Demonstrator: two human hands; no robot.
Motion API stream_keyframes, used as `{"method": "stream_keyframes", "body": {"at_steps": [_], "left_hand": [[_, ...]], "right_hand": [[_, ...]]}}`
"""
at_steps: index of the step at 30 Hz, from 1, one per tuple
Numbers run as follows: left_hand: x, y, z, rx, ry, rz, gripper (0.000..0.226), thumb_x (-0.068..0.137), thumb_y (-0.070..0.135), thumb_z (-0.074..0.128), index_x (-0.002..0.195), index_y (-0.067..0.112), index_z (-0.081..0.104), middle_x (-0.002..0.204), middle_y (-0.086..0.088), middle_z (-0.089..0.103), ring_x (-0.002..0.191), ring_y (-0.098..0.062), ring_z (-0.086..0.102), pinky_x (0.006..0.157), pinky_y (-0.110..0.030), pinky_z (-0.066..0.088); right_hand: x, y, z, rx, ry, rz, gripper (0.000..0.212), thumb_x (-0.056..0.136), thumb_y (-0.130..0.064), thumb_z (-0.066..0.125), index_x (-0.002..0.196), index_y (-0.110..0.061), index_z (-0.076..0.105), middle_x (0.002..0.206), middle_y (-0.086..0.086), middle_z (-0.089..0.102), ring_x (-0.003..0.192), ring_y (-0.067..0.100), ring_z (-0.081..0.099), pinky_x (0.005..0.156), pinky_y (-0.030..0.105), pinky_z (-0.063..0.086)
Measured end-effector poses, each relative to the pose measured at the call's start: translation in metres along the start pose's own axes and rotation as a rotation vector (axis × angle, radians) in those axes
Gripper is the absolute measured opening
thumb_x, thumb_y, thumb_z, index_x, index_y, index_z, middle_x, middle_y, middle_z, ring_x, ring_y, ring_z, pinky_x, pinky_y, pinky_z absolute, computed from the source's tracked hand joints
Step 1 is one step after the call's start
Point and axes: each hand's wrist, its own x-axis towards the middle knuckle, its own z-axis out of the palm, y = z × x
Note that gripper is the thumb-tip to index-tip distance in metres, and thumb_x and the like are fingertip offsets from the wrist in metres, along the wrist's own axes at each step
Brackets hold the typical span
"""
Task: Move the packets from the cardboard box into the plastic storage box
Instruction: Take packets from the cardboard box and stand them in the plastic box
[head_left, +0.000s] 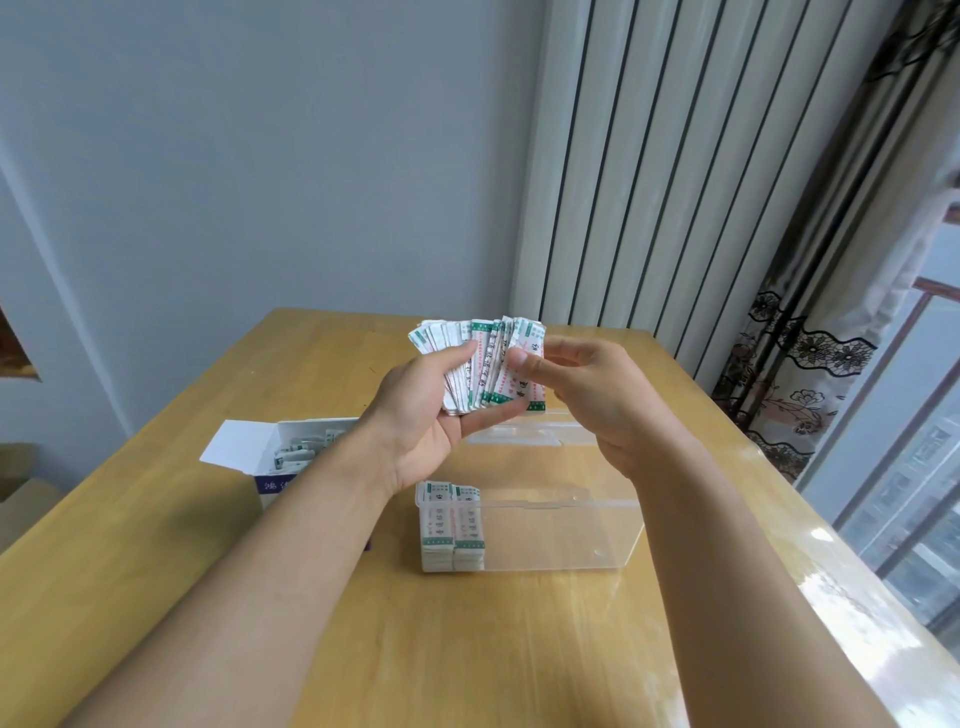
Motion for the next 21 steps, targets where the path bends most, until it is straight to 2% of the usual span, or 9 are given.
{"method": "stream_keyframes", "body": {"at_steps": [3,6,9,12,15,18,21], "left_hand": [[-0.0002,-0.0013,0.0015,0.067,0.032,0.039,0.024,0.100,0.013,0.059,0.122,0.006,0.067,0.110,-0.014,0.076,0.096,-0.029,0.076,0.073,-0.037,0.065],[0.0005,-0.0021,0.0010,0.080,0.050,0.055,0.023,0.098,0.012,0.063,0.119,0.007,0.069,0.107,-0.012,0.077,0.091,-0.029,0.077,0.071,-0.035,0.064],[0.0004,0.0002,0.0000,0.056,-0.002,0.025,0.024,0.104,0.015,0.052,0.121,0.007,0.067,0.110,-0.016,0.076,0.097,-0.031,0.075,0.076,-0.038,0.064],[0.0005,0.0019,-0.0024,0.044,-0.021,0.013,0.030,0.106,0.010,0.039,0.123,0.004,0.063,0.111,-0.020,0.075,0.101,-0.034,0.074,0.079,-0.043,0.064],[0.0005,0.0016,-0.0034,0.105,-0.027,0.020,0.026,0.106,0.005,0.044,0.123,0.005,0.063,0.110,-0.018,0.075,0.100,-0.034,0.074,0.077,-0.043,0.064],[-0.0003,0.0009,-0.0034,0.175,-0.028,0.030,0.022,0.104,0.005,0.050,0.118,0.010,0.066,0.109,-0.014,0.077,0.098,-0.032,0.075,0.072,-0.040,0.064],[0.0009,-0.0004,-0.0061,0.294,0.017,0.077,0.022,0.101,0.005,0.056,0.116,0.011,0.070,0.109,-0.010,0.077,0.094,-0.029,0.076,0.068,-0.036,0.064]], "right_hand": [[-0.0012,-0.0003,-0.0009,-0.011,-0.028,-0.002,0.027,0.091,-0.037,0.073,0.113,-0.021,0.077,0.100,-0.012,0.079,0.091,-0.004,0.071,0.076,0.016,0.046],[-0.0016,-0.0004,-0.0009,-0.011,-0.039,-0.011,0.024,0.092,-0.035,0.073,0.111,-0.022,0.078,0.099,-0.013,0.079,0.087,-0.008,0.070,0.072,0.013,0.045],[-0.0015,-0.0003,-0.0013,0.004,-0.029,-0.007,0.023,0.091,-0.035,0.074,0.109,-0.022,0.078,0.099,-0.012,0.079,0.087,-0.006,0.071,0.075,0.016,0.045],[-0.0009,0.0007,-0.0017,0.034,-0.030,0.013,0.024,0.090,-0.036,0.074,0.109,-0.021,0.078,0.100,-0.010,0.079,0.096,0.002,0.071,0.084,0.022,0.045],[-0.0010,0.0017,-0.0008,0.043,-0.060,0.041,0.025,0.092,-0.036,0.072,0.110,-0.020,0.077,0.101,-0.007,0.079,0.098,0.005,0.072,0.091,0.025,0.046],[-0.0027,0.0022,0.0013,0.072,-0.094,0.048,0.024,0.093,-0.032,0.071,0.111,-0.017,0.077,0.101,-0.004,0.079,0.092,0.005,0.073,0.086,0.024,0.045],[-0.0036,0.0033,0.0038,0.100,-0.105,0.044,0.022,0.091,-0.028,0.073,0.108,-0.014,0.077,0.104,0.000,0.079,0.096,0.010,0.073,0.091,0.027,0.046]]}}
